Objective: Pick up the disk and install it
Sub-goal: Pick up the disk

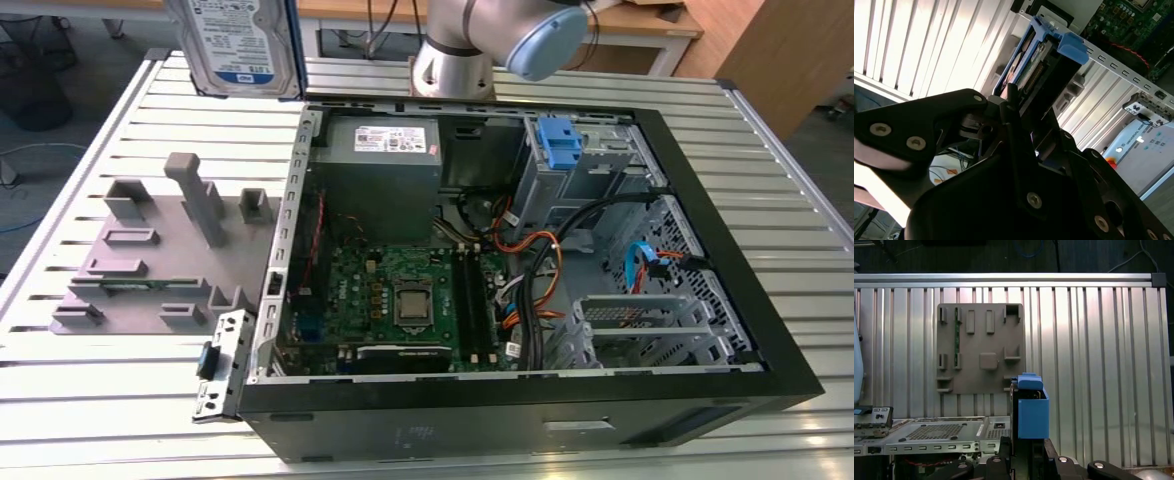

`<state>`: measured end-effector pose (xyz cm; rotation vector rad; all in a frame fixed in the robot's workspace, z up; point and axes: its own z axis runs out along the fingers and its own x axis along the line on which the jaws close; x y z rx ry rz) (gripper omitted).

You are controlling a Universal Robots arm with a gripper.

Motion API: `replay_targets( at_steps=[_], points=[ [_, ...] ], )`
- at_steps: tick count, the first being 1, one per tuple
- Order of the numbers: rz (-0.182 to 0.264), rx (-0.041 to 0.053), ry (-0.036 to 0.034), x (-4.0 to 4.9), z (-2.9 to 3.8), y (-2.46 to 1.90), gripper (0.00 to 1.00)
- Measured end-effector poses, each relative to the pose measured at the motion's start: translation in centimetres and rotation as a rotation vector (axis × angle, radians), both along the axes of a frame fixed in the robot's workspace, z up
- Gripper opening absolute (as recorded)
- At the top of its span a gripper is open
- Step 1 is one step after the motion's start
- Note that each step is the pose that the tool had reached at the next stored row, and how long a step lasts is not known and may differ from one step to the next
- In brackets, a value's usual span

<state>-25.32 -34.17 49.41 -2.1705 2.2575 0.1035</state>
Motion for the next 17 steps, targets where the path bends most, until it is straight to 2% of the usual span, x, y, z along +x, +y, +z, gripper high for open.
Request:
replay_targets(
  at_steps=[17],
  points=[
    [0.000, 0.0000, 0.0001, 2.91, 0.00, 0.00, 0.35]
  ],
)
